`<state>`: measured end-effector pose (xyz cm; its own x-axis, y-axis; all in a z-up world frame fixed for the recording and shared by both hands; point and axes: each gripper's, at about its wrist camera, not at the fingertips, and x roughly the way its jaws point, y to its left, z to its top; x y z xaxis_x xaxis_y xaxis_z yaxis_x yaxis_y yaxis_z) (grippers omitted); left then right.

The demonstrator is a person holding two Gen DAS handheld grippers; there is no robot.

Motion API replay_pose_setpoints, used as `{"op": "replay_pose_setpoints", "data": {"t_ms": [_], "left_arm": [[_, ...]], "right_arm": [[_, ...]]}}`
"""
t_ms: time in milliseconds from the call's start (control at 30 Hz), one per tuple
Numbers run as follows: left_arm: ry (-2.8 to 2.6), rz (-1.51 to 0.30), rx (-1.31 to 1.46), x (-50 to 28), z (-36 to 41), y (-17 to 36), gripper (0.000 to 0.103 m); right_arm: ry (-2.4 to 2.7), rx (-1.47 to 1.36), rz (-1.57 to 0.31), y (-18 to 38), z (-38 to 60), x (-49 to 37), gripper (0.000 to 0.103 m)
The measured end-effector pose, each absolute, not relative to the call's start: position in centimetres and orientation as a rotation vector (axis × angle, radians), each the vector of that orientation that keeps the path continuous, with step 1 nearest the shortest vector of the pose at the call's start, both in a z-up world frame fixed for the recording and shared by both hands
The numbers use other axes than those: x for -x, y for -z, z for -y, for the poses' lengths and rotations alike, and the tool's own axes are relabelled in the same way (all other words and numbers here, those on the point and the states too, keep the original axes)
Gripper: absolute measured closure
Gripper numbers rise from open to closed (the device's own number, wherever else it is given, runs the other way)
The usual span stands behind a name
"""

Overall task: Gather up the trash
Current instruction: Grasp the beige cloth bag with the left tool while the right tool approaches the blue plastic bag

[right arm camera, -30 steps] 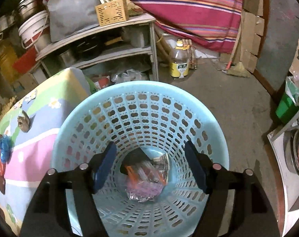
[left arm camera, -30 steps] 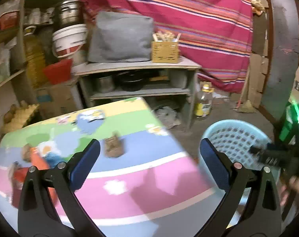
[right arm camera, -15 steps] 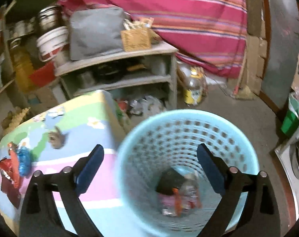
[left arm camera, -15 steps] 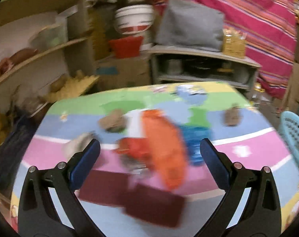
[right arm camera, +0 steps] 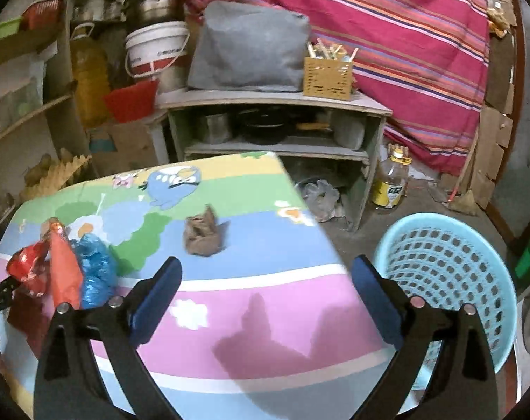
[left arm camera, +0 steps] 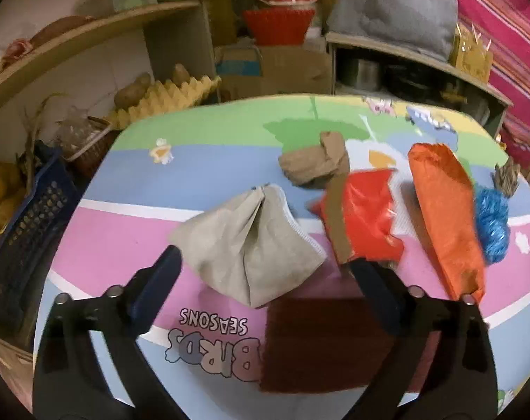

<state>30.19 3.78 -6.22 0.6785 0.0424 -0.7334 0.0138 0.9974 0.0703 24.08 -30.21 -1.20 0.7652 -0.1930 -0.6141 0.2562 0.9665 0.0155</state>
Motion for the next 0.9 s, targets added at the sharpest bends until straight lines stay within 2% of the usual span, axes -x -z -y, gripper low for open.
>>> {"op": "replay_pose_setpoints", "data": {"t_ms": [167,267,400,767,900], "left_arm": [[0.023,-0.853,-0.045,-30.0,-4.8,6.6,0.022],[0.053,-0.828,-0.032,-28.9,-5.6,5.9,0.021],[0.025,-0.807,-0.032,-28.2,-6.9,5.5,0.015],[0.078,-0.865,-0.013,-29.9,-7.2,7.0,0.014],[0.078,-0.879,-0.042,-30.3,-6.7,7.3,0.010]], "right_arm": [[0.168,-0.068,-0.684,2.0,26.5,-25.4,0.008],[0.122,-0.065,-0.692,2.3,24.6,-26.0,0.008],[0.086,-0.057,-0.705,2.8,22.1,-26.8,0.008],[0.080,0.028,-0.799,5.7,18.0,-29.8,0.010],[0.016,0.026,-0.824,6.3,17.4,-30.4,0.039]]}}
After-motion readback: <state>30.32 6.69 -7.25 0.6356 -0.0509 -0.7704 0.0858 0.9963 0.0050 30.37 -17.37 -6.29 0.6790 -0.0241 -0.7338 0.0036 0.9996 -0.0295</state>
